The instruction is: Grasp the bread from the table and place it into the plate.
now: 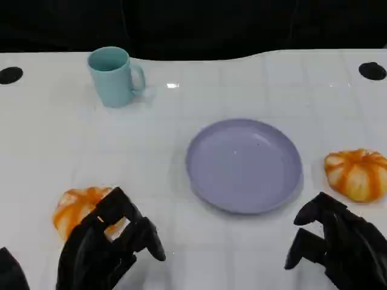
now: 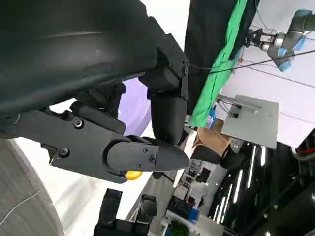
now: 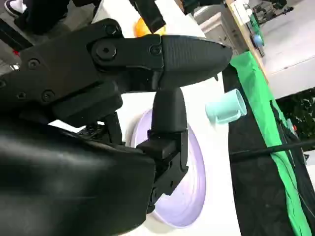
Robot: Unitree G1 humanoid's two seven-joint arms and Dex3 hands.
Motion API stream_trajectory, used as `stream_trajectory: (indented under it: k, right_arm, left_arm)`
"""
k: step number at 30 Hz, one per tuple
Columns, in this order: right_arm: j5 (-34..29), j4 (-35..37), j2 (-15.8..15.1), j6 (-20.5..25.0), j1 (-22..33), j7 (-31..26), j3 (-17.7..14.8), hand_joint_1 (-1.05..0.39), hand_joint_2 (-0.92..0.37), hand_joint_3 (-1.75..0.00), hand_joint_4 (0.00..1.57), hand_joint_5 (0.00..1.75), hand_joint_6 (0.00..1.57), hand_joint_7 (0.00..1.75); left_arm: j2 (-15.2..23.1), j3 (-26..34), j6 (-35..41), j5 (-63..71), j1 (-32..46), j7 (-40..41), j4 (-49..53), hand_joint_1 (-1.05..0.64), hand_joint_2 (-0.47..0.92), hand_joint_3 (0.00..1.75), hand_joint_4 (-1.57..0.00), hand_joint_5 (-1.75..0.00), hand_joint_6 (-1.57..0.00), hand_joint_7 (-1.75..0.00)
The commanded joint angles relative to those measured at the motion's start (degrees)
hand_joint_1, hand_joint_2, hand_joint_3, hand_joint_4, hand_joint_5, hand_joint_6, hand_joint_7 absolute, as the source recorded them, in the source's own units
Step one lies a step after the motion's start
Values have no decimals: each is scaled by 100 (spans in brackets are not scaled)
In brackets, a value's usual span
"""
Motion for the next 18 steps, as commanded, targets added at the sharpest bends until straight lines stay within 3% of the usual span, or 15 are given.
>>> stream_trajectory:
  k: [1,18]
  right_arm:
    - [45,-69,-51,63,49,-21,-44,-53,-92,-45,62,175,41,168]
    - [28,-64,-21,26,32,-35,-29,-52,-92,-45,62,175,42,169]
  left_arm:
    - [30,64,-105,20,7,-47,63,-57,92,29,-79,-175,-54,-175]
    - [32,109,-67,55,3,-62,27,-56,92,32,-77,-175,-53,-175]
